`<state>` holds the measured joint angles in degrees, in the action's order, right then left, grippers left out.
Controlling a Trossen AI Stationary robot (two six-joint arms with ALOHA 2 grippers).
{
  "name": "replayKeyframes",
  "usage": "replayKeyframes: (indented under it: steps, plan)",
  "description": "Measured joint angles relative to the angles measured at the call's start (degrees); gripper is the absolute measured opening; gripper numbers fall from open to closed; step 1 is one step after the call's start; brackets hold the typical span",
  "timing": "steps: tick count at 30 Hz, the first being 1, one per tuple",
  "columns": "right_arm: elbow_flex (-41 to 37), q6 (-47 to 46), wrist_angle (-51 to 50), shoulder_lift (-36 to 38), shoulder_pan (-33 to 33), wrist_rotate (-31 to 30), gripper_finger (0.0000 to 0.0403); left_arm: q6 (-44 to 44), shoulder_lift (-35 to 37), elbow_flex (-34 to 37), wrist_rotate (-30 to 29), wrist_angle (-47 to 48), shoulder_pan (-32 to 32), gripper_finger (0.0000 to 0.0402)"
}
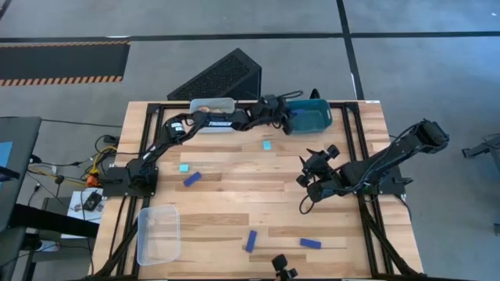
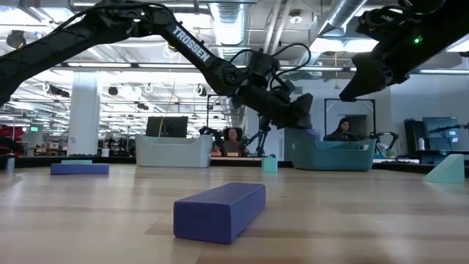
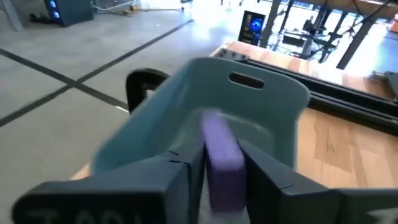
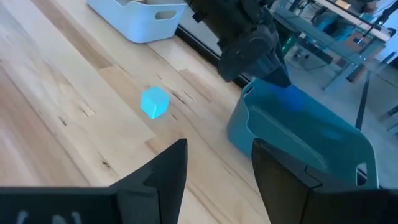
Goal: Sort & place blocks by color
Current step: Put the violet block into the blue bin
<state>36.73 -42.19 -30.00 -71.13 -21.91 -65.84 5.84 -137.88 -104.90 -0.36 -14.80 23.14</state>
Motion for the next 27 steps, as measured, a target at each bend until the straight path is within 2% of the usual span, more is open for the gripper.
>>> replayKeyframes:
  steps: [6, 10, 12, 16, 18, 21, 23, 27]
  plan:
    - [0.00, -1.61, 0.08, 0.00, 0.69, 0.69, 0.0203, -0.65, 0.36, 0.00, 0.55, 1.51, 0.02, 0.0136]
    - [-0.04, -2.50, 1.00, 0.00, 1.65, 3.37, 0.0203, -2.92, 2.21, 0.07, 2.02, 5.46, 0.00, 0.0153]
    - [-0.04, -2.81, 2.31, 0.00, 2.60, 6.78, 0.0202, -6.50, 4.39, 0.05, 2.03, 8.25, -0.21, 0.0154]
    - [-0.04, -0.19, 9.01, -0.72, 5.06, 17.59, 0.0202, -13.67, 10.72, 2.41, 1.36, 13.28, -0.97, 0.0139]
    - [-0.04, 0.76, 13.93, -1.85, 6.04, 21.45, 0.0202, -15.59, 14.95, 6.39, 1.31, 13.56, -1.48, 0.0126]
    - [-0.04, 3.47, 21.03, -5.02, 6.75, 24.87, 0.0202, -15.50, 23.19, 16.74, 0.91, 10.29, -1.86, 0.0105]
    - [-0.10, 7.58, 25.81, -7.47, 6.73, 26.79, 0.0202, -15.10, 29.69, 26.21, -0.10, 5.29, -1.87, 0.0094]
    - [-0.11, 19.46, 41.63, -13.55, 7.68, 30.13, 0.0202, -14.00, 42.78, 44.12, -4.08, -2.69, -2.27, 0.0083]
